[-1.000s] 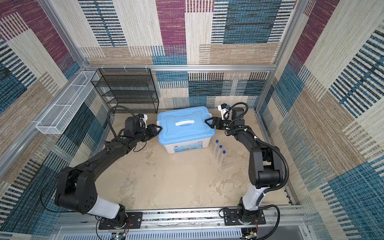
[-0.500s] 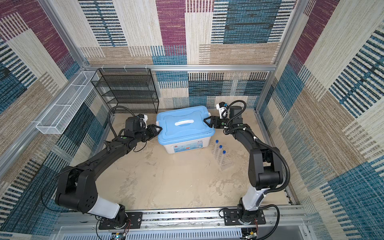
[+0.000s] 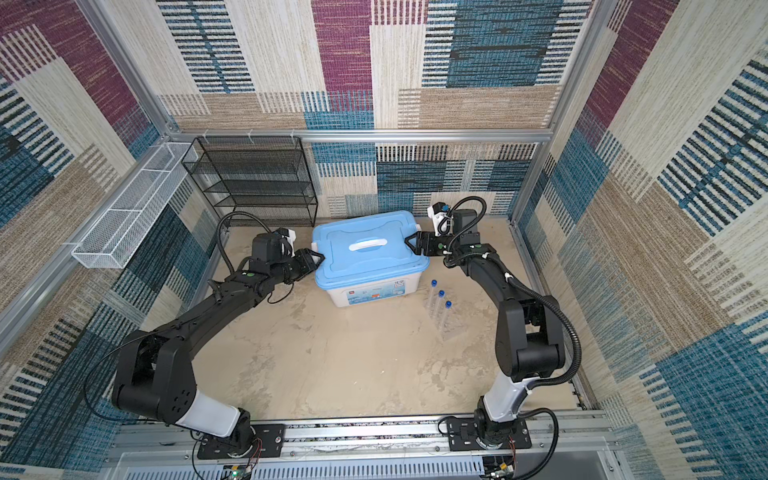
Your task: Organize the chemistry lab equipment
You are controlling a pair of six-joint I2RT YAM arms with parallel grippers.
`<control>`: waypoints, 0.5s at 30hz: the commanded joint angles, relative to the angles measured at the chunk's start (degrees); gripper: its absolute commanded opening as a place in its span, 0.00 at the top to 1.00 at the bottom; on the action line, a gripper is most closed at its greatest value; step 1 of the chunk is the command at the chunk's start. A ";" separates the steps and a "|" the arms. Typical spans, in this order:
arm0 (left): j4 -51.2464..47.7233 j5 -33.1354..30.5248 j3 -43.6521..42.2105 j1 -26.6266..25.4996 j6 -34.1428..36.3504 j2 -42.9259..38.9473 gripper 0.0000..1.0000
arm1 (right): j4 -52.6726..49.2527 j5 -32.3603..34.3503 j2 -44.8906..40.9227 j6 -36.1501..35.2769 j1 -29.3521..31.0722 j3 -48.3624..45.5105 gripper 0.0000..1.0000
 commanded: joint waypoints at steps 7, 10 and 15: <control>2.02 1.94 1.29 -0.53 -0.58 1.03 0.52 | -3.30 6.55 -0.09 -5.63 3.54 3.42 0.19; 2.02 2.00 1.39 -0.70 -0.66 1.36 0.53 | -4.21 6.51 0.45 -6.03 3.92 4.07 0.20; 2.04 1.85 1.41 -0.79 -0.69 1.34 0.52 | -4.22 6.23 0.82 -5.76 4.06 4.30 0.21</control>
